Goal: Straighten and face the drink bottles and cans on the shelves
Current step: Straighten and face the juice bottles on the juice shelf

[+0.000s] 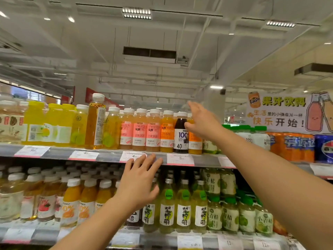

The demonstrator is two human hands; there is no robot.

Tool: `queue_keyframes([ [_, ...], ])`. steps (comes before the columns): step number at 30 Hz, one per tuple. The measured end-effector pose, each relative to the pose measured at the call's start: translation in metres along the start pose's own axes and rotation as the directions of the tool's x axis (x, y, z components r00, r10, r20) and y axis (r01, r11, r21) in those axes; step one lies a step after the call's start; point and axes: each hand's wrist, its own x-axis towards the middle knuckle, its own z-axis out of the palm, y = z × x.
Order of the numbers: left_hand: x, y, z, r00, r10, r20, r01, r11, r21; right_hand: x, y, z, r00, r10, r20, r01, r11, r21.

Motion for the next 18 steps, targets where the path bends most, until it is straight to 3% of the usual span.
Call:
queue_keyframes([
  [8,0.004,-0.008,0.019,0.994,0.041,-0.103,-0.043,0.999,-0.017,0.030,-0.026,0.026,0.988,0.124,0.087,-0.112,0.985,-0.128],
  [14,0.003,-0.008,0.024,0.989,0.041,-0.143,-0.047,0.998,-0.041,0.022,-0.037,0.031,0.976,0.177,-0.129,-0.186,0.980,-0.063],
  [18,0.003,-0.007,0.024,0.989,0.033,-0.147,-0.040,0.998,-0.043,0.007,-0.037,0.031,0.944,0.278,-0.177,-0.254,0.956,0.145],
])
